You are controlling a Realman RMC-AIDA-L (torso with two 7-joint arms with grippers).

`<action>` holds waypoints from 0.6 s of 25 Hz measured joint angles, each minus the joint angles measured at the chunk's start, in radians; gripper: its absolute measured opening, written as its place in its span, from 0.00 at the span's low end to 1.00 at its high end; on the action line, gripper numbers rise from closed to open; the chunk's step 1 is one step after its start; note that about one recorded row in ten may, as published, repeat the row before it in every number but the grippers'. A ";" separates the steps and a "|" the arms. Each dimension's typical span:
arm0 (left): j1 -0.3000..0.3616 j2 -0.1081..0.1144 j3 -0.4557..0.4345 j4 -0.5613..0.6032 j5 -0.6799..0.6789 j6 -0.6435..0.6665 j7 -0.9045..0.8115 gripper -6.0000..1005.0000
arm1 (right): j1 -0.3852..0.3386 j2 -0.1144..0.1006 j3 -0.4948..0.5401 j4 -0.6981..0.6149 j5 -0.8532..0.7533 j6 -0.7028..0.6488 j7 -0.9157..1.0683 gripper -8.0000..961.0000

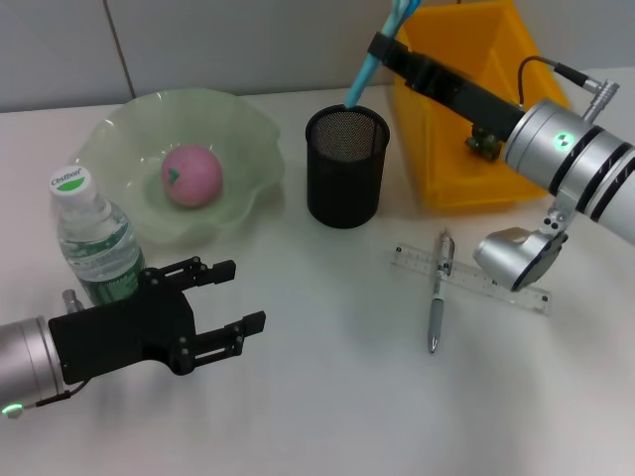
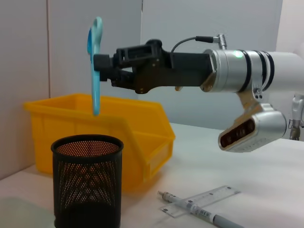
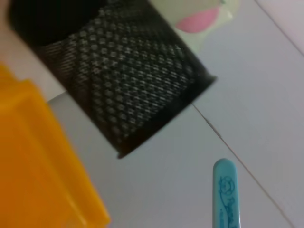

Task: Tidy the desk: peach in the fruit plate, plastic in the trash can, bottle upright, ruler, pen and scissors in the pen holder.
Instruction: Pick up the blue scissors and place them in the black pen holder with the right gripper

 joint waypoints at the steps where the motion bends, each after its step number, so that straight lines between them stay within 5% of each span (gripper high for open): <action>1: 0.000 0.000 0.000 0.000 0.000 0.000 0.003 0.71 | 0.001 0.000 0.000 0.005 0.000 0.000 -0.026 0.23; 15: 0.000 0.001 0.000 0.000 0.000 -0.001 0.006 0.71 | 0.054 0.000 0.000 0.075 0.005 0.005 -0.190 0.23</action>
